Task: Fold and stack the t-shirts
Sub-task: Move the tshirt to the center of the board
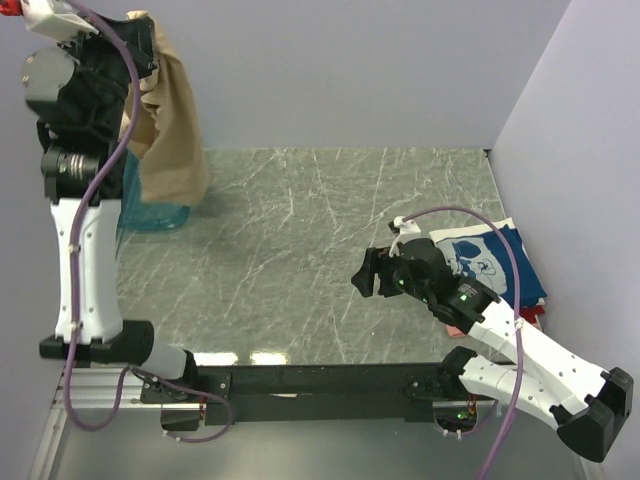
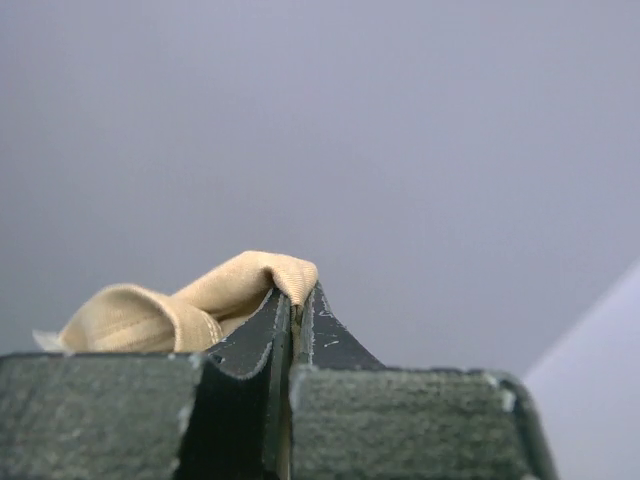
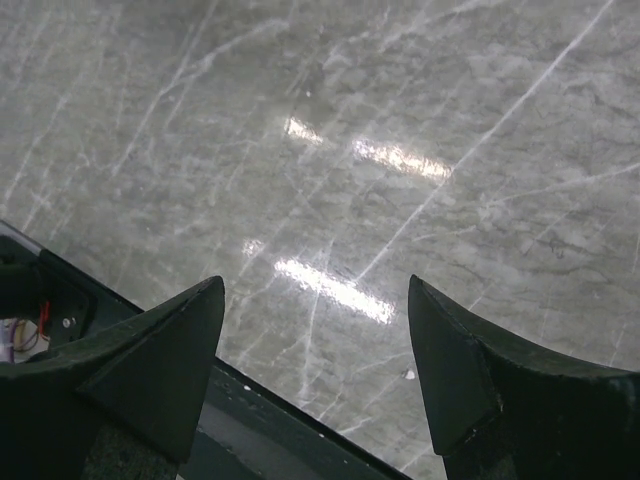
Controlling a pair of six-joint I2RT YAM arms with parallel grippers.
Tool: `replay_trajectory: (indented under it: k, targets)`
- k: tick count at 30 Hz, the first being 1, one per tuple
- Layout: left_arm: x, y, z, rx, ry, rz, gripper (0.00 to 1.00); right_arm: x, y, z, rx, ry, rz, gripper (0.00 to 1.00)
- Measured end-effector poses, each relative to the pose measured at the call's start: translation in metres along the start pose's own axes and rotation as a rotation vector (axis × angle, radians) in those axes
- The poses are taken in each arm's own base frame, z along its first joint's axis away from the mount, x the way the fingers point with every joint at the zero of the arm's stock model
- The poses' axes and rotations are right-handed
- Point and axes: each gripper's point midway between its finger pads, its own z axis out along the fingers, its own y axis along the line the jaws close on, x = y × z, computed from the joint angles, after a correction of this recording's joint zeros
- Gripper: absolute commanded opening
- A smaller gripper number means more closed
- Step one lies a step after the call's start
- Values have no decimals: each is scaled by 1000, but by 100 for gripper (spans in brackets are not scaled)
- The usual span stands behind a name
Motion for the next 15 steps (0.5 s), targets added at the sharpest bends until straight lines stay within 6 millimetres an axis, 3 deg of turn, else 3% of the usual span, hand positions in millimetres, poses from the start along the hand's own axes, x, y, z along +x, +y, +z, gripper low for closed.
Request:
replay_trajectory:
  k: [4,6,8,11,15]
  targets:
    - [-31,-54,-39,142,-64,-23,0,-10,6,-4,-15,-24,1,80]
    - [-34,-69,-54,190,-70,-40,0,-14,8,-5,-20,-32,2,80]
    - [-23,-78,-63,222,-43,-61,0,-16,9,-6,-24,-37,4,80]
    - [18,-89,-72,267,36,-104,0,-16,9,-7,-24,-39,7,80]
    - [136,-78,-70,227,278,-168,0,-17,10,-8,-25,-43,28,79]
